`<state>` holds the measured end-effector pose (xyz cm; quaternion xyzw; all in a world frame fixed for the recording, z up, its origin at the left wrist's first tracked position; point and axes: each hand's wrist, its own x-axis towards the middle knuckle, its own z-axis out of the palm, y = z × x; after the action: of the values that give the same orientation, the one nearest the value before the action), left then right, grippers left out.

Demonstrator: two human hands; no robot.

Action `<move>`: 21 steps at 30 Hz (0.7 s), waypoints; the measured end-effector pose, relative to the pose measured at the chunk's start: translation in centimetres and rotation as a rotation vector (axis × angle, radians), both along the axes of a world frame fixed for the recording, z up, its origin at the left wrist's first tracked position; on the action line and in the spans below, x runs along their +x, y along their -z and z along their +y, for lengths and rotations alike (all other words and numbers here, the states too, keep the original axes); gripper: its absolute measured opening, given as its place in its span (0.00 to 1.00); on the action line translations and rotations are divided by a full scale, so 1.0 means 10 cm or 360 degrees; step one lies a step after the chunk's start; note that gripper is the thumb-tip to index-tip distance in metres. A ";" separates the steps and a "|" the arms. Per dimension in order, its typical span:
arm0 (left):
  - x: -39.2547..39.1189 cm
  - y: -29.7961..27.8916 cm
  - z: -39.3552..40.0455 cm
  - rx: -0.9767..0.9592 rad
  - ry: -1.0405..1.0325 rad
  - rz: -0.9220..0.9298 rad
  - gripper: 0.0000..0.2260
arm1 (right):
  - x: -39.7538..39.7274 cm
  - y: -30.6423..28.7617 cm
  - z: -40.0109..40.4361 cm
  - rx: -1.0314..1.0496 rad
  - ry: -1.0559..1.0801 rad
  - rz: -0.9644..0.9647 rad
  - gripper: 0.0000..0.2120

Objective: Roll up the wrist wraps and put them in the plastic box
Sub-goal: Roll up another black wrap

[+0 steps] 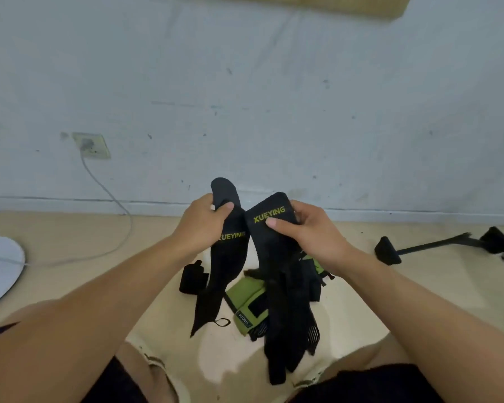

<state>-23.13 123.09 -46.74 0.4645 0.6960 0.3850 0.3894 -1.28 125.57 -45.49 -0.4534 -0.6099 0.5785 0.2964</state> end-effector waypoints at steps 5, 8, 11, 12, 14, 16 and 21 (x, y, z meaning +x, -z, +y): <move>0.18 0.19 -0.05 -0.0012 -0.0015 -0.0487 0.11 | -0.04 0.30 0.00 0.0042 0.0212 0.0046 0.15; 0.24 0.29 0.03 -0.0012 0.0063 -0.0526 0.10 | -0.09 0.48 0.08 0.0123 0.0291 0.0039 0.16; 0.26 0.30 0.16 0.0084 0.0004 -0.0276 0.09 | -0.10 0.56 0.17 0.0198 0.0288 0.0039 0.17; 0.25 0.32 0.20 0.0101 -0.0026 -0.0242 0.09 | -0.10 0.55 0.18 0.0197 0.0286 0.0075 0.15; 0.25 0.38 0.27 0.0106 -0.0045 -0.0234 0.09 | -0.10 0.50 0.19 0.0089 0.0296 0.0158 0.07; 0.26 0.44 0.28 0.0097 -0.0019 -0.0200 0.09 | -0.10 0.46 0.19 -0.0134 0.0292 0.0229 0.17; 0.27 0.49 0.29 0.0117 -0.0018 -0.0073 0.09 | -0.07 0.54 0.19 -0.0058 0.0282 0.0193 0.07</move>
<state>-20.43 125.96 -51.61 0.4656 0.6748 0.4232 0.3857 -1.98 127.44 -50.91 -0.4749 -0.5379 0.5874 0.3744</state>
